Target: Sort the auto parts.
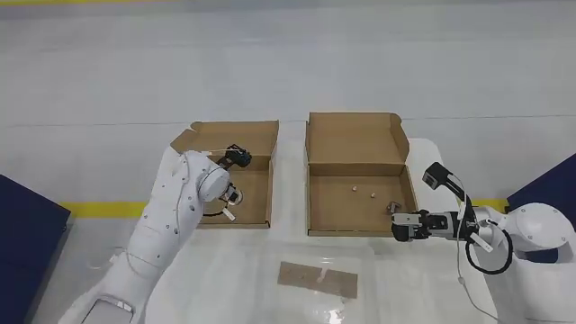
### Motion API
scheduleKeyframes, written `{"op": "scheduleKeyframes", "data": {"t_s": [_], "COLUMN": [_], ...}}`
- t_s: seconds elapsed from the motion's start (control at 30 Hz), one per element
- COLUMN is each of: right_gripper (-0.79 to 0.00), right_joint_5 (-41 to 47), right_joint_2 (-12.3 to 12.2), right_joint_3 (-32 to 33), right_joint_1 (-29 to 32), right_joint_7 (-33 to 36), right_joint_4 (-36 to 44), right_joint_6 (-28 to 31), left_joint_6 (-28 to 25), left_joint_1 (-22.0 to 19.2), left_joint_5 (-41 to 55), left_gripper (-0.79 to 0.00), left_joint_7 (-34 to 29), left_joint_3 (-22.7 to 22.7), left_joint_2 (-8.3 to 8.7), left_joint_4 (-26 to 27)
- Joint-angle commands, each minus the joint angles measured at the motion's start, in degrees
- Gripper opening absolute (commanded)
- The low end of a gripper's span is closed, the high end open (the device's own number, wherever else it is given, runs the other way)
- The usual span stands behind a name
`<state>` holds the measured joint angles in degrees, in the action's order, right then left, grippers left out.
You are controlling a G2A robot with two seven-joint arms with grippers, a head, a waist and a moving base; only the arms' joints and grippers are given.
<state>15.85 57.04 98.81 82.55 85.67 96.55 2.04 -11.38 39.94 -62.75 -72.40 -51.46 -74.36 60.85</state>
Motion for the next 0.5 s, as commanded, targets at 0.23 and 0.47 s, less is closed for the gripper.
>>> {"op": "scheduleKeyframes", "data": {"t_s": [0.23, 0.47], "right_gripper": [0.000, 0.000], "right_joint_5": [0.00, 0.00], "right_joint_2": [0.00, 0.00], "right_joint_3": [0.00, 0.00], "right_joint_1": [0.00, 0.00], "right_joint_7": [0.00, 0.00], "right_joint_4": [0.00, 0.00], "right_joint_6": [0.00, 0.00], "left_joint_6": [2.15, 5.22], "left_joint_1": [-2.93, -2.07], "left_joint_5": [2.15, 0.63], "left_gripper": [-0.785, -0.785], "left_joint_7": [0.52, 2.60], "left_joint_3": [2.62, 3.18], "left_joint_2": [-1.74, -2.01], "left_joint_4": [-6.83, -7.16]}}
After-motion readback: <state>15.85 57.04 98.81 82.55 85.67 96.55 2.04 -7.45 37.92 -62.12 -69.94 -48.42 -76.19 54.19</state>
